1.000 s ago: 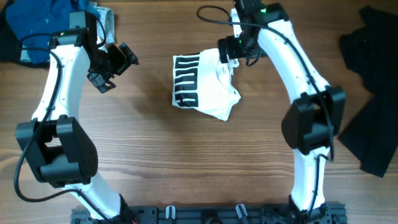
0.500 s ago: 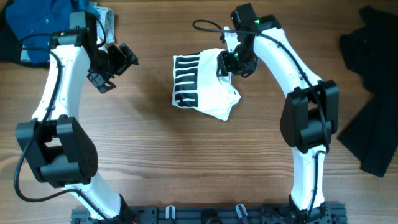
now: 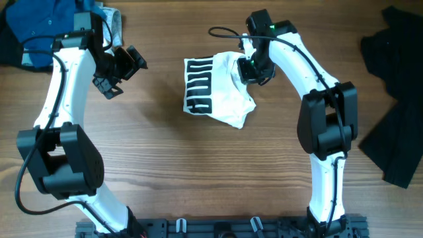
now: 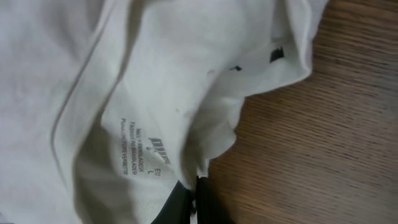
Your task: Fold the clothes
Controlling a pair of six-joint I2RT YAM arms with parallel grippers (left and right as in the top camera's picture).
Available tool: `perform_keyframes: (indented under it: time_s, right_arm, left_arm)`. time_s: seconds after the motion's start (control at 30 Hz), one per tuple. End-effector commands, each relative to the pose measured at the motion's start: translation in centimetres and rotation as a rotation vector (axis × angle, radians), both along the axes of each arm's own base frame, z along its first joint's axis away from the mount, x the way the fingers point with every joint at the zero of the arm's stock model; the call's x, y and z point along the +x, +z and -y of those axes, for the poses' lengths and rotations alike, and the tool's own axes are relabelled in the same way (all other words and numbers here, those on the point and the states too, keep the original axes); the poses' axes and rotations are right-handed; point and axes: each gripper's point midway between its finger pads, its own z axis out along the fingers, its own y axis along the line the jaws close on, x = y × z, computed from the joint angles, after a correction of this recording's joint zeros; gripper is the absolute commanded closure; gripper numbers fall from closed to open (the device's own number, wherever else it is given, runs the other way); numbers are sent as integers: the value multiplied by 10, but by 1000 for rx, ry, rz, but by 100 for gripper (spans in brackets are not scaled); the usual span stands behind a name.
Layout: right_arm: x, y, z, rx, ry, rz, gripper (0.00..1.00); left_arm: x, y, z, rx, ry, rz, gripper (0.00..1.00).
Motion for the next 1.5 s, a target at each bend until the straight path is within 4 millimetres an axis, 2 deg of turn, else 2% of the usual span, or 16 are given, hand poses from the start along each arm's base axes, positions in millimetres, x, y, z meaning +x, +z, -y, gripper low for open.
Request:
perform_keyframes:
  time_s: [0.0, 0.13, 0.2, 0.27, 0.33, 0.37, 0.47, 0.57, 0.67, 0.8, 0.93, 1.0, 1.07, 1.17, 1.3, 1.47]
  right_arm:
    - [2, -15, 34, -125, -85, -18, 96]
    - [-3, -16, 46, -159, -135, -50, 95]
    - [-6, -16, 50, -178, -141, -60, 83]
    - [-8, -16, 56, -208, -168, -67, 60]
    - [-9, -13, 62, -244, -202, -66, 54]
    - [-8, -10, 69, -280, -229, -55, 45]
    - [-2, 16, 88, -368, -314, -7, 44]
    - [10, 55, 86, -316, -339, 74, 44]
    - [25, 96, 70, -176, -272, 173, 45]
    - [20, 116, 3, 186, 16, 178, 50]
    - [9, 105, -36, 399, 177, 130, 66]
    - [6, 85, -44, 451, 211, 87, 82]
    - [4, 65, -48, 478, 214, 37, 92]
    - [5, 30, -44, 472, 188, -29, 96]
    - [3, -11, -26, 459, 125, -126, 96]
    - [9, -27, 11, 419, 26, -165, 96]
  left_arm:
    - [-2, -6, -1, 8, 1, -18, 0]
    - [-2, -6, -1, 8, 1, -18, 0]
    - [-1, -6, -1, 8, 1, -17, 0]
    - [-2, -6, -1, 8, 1, -18, 0]
    - [-2, -6, -1, 8, 1, -19, 0]
    - [-2, -6, -1, 7, 1, -21, 0]
    - [-3, -6, -1, 7, 1, -22, 0]
    - [-2, -6, -1, 7, 1, -21, 0]
    - [-2, -6, -1, 7, 1, -21, 0]
    - [-1, -6, -1, 8, 1, -17, 0]
    - [-2, -6, -1, 8, 1, -18, 0]
    - [-1, -6, -1, 8, 1, -17, 0]
    - [-1, -6, -1, 8, 1, -17, 0]
    - [-2, -6, -1, 8, 1, -18, 0]
    - [-2, -6, -1, 8, 1, -18, 0]
    - [-2, -6, -1, 7, 1, -21, 0]
